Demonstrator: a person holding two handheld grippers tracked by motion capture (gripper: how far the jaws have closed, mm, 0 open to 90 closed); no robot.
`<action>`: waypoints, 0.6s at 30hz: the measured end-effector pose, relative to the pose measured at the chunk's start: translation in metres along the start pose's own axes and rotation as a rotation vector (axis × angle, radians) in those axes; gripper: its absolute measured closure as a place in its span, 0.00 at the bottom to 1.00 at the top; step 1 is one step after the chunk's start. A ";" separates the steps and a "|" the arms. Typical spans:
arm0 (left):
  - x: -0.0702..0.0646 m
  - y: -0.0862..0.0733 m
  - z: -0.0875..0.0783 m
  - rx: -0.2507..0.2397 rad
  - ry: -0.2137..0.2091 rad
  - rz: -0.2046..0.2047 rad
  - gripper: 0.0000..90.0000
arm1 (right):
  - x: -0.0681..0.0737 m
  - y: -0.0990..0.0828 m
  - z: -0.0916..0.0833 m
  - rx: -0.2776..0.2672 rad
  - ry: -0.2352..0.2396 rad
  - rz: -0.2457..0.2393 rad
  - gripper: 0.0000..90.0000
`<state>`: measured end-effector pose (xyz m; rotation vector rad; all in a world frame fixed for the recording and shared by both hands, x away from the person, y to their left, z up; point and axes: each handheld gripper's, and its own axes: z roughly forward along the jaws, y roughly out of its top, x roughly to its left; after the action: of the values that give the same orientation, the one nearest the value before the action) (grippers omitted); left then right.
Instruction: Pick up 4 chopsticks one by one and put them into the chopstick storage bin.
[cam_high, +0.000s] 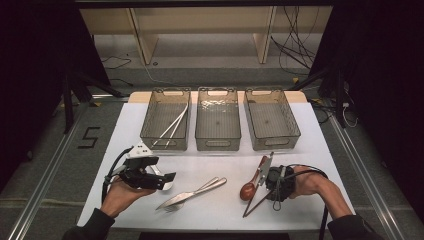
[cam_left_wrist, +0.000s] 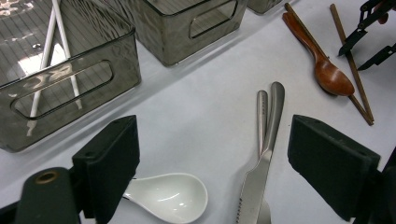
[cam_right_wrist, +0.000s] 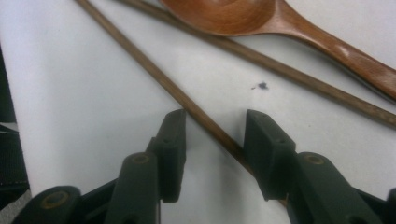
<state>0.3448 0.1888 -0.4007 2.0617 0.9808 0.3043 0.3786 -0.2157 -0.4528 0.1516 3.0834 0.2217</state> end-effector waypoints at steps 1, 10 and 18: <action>0.000 0.000 0.000 -0.001 0.000 0.000 0.18 | 0.000 0.000 0.000 0.003 -0.001 -0.007 0.69; 0.000 0.000 0.000 0.002 -0.003 0.000 0.18 | 0.008 0.001 -0.001 0.034 0.001 -0.024 0.79; 0.001 0.000 0.000 0.004 -0.004 -0.002 0.18 | 0.013 0.001 -0.001 0.039 -0.012 -0.086 0.85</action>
<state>0.3453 0.1892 -0.4013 2.0636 0.9816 0.2973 0.3653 -0.2133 -0.4519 0.0210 3.0753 0.1559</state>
